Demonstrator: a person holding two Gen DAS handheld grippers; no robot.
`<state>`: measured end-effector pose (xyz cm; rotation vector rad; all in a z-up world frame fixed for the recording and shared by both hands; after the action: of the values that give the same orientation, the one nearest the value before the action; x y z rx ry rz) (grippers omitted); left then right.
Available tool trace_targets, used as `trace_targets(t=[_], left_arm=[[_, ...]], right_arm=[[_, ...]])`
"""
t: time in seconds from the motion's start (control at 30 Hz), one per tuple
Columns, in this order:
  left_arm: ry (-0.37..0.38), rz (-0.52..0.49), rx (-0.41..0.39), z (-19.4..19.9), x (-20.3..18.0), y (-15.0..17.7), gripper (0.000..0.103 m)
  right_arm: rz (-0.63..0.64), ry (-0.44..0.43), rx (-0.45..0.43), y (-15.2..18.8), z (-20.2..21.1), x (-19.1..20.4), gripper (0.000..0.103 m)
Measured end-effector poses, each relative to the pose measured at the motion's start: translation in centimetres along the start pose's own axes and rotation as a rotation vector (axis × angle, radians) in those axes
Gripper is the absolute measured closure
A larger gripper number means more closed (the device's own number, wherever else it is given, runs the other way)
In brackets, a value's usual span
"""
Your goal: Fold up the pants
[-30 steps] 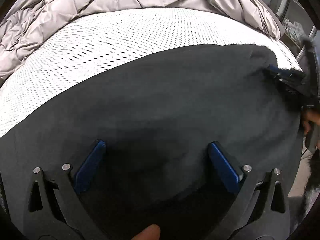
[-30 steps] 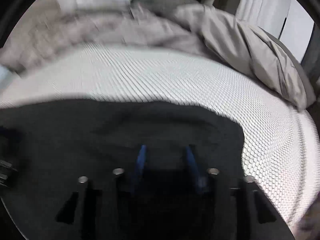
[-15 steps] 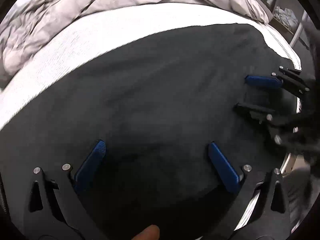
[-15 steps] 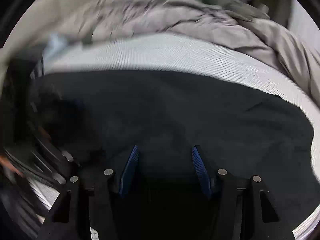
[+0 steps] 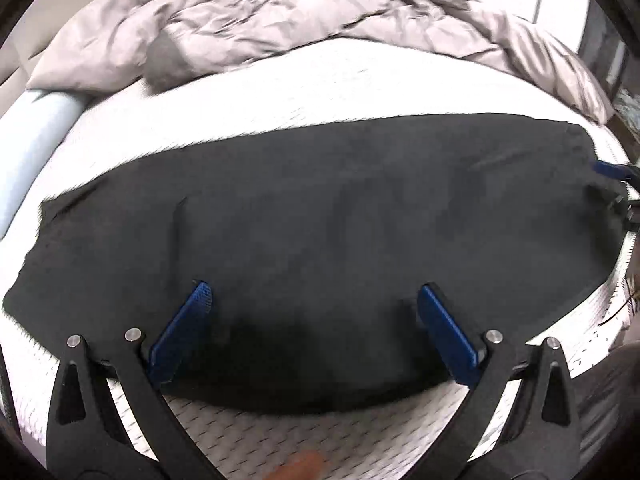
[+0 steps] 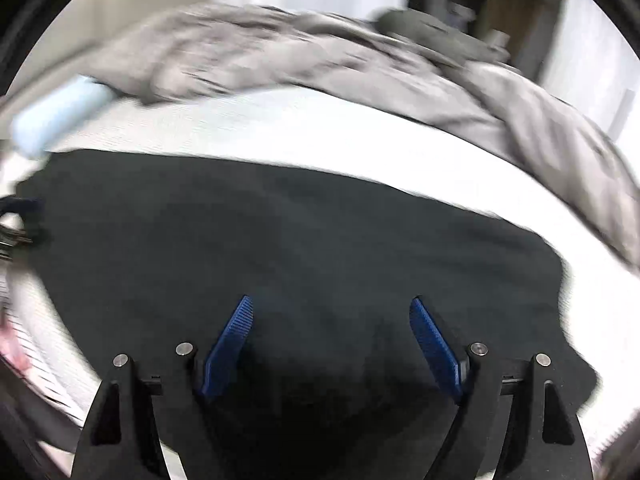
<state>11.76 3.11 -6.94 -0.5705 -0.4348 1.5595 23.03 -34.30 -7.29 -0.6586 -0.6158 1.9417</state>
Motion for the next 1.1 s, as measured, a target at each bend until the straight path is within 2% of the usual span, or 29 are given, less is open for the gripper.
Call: trace_targets(t=[0.07, 0.13, 0.17, 0.23, 0.3, 0.33, 0.37, 0.43, 0.5, 0.57, 0.63, 0.73, 0.8, 0.83, 0.9, 0.97, 1.03, 1.1], left_arm=[[-0.003, -0.045, 0.034, -1.7, -1.3, -0.6, 0.001], [-0.053, -0.08, 0.066, -2.9, -1.8, -0.3, 0.001], [-0.058, -0.077, 0.076, -3.4, -1.7, -0.4, 0.001], [-0.032, -0.054, 0.074, -3.0, -0.3, 0.1, 0.001], [-0.043, -0.044, 0.062, -1.8, 2.3, 1.5, 0.001], [-0.011, -0.036, 0.059, -1.4, 3.3, 2.2, 0.001], [0.012, -0.029, 0.055, -0.9, 3.8, 2.6, 0.007], [0.029, -0.032, 0.041, 0.0, 4.7, 2.8, 0.011], [0.039, -0.017, 0.032, 0.7, 4.6, 2.4, 0.018], [0.056, 0.0, 0.02, 0.9, 3.9, 1.2, 0.02], [0.083, -0.012, 0.02, 0.9, 2.1, -0.3, 0.02], [0.087, -0.064, 0.063, -1.8, -1.4, -3.3, 0.021], [0.066, -0.116, 0.112, -3.3, -3.2, -3.5, 0.025], [0.032, -0.144, 0.133, -4.2, -3.5, -3.4, 0.025], [0.006, -0.162, 0.14, -5.0, -3.1, -3.0, 0.025], [0.023, -0.146, 0.125, -4.3, -1.5, -2.6, 0.024], [-0.014, -0.094, 0.112, -3.4, 1.6, -2.1, 0.023], [-0.048, -0.037, 0.095, -2.5, 4.4, -1.5, 0.022]], right_arm=[[0.051, -0.11, -0.009, -2.0, -1.3, 4.9, 0.02], [0.1, -0.191, 0.016, -3.0, -3.1, 8.9, 0.02], [0.149, -0.205, 0.051, -3.1, -4.3, 10.7, 0.02], [0.267, -0.108, 0.09, -2.7, -5.6, 11.4, 0.02], [0.292, 0.01, 0.112, -1.8, -6.3, 8.6, 0.015], [0.232, 0.025, 0.136, -1.2, -6.5, 6.1, 0.014], [0.15, 0.043, 0.159, -0.4, -6.6, 3.3, 0.014], [0.026, 0.139, 0.191, 0.6, -6.4, -1.5, 0.013], [-0.071, 0.161, 0.194, 0.7, -5.8, -3.7, 0.013], [-0.116, 0.12, 0.161, -0.2, -4.9, -3.1, 0.013], [-0.086, 0.023, 0.1, -1.9, -4.2, 0.0, 0.013], [0.058, -0.148, 0.07, -4.8, -4.6, 7.9, 0.013], [0.14, -0.214, 0.086, -5.5, -5.6, 11.6, 0.013], [0.182, -0.239, 0.1, -5.8, -6.4, 13.6, 0.014], [0.257, -0.204, 0.141, -5.9, -8.0, 15.3, 0.014], [0.279, -0.092, 0.158, -5.6, -9.3, 13.4, 0.013], [0.16, -0.013, 0.176, -5.3, -9.8, 8.8, 0.012], [0.043, 0.111, 0.204, -4.2, -9.9, 4.3, 0.009]])
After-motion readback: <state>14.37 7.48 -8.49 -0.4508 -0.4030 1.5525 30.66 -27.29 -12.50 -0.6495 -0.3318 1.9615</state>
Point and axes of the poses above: each gripper's, at about its wrist camera, not at the fingertips, and z roughly against the way its jaws point, x to its left, y to its underside, the point moved 7 cm from there along -z, roughly the way its jaws point, and after that the axes turned 7 degrees about z, right-handed, at the moved point
